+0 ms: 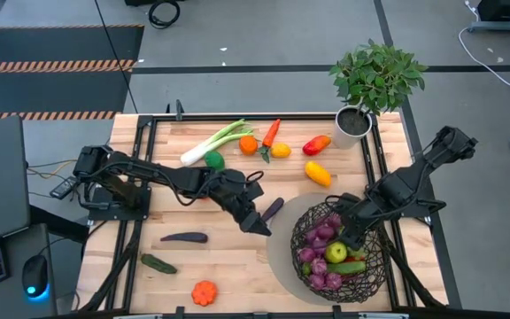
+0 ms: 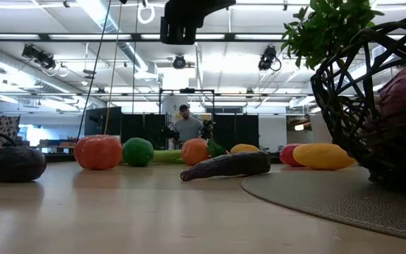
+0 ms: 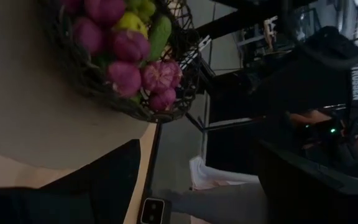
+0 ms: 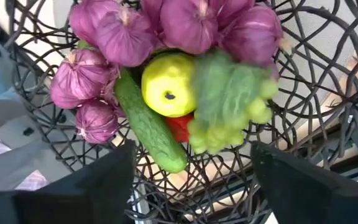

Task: Build produce basket
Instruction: Put the bottom purple eggplant into the black basket

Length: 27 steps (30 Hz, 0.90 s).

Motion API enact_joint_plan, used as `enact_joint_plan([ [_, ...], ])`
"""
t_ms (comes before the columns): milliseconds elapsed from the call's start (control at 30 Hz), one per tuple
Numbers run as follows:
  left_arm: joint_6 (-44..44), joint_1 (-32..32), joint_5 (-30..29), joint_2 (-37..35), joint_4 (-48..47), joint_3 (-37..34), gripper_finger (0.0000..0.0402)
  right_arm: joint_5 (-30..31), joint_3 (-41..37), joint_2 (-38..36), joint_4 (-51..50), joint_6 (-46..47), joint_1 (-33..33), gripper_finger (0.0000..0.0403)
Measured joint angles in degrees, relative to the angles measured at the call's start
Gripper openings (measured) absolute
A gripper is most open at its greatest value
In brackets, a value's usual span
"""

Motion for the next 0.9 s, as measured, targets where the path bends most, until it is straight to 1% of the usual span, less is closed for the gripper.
enact_joint_plan([
  [67, 0.0, 0.07, -1.18, 0.0, 0.07, 0.0, 0.0314, -0.16, 0.0, 0.37, 0.36, 0.13, 0.09, 0.0344],
  [167, -1.03, -0.03, -4.97, 0.0, -1.06, 0.0, 0.0314, 0.76, 0.02, 0.64, 1.58, 1.71, 0.11, 0.0365],
  [267, -0.51, -0.91, -6.48, 0.02, -1.63, -0.04, 0.0314, 4.53, 0.02, 0.64, 4.15, 2.97, 0.13, 0.0377],
  [333, 0.03, -1.53, -7.81, 0.02, -3.97, -0.02, 0.0314, 7.03, 0.02, 0.64, 6.37, 2.96, 0.13, 0.038],
  [400, -0.1, -2.13, -9.09, 0.02, -9.98, -0.02, 0.0314, 8.91, 0.02, 0.64, 7.78, 2.97, 0.13, 0.0382],
  [500, -0.29, -3.21, -9.34, 0.02, -20.71, -0.04, 0.0314, 11.95, 0.02, 0.64, 9.64, 2.95, 0.13, 0.0381],
  [633, 0.48, -5.59, -9.39, 0.02, -35.62, -0.07, 0.0314, 14.23, 0.02, 0.64, 11.09, 2.23, 0.13, 0.0378],
  [733, 3.44, -8.1, -9.35, -0.79, -45.35, -0.06, 0.0314, 15.52, 0.02, 0.64, 12.25, 1.03, 0.13, 0.0378],
  [900, 13.04, -14.7, -11.07, -1.8, -62.15, -0.02, 0.0314, 17.89, 0.04, 0.64, 12.39, -0.2, 0.13, 0.0378],
])
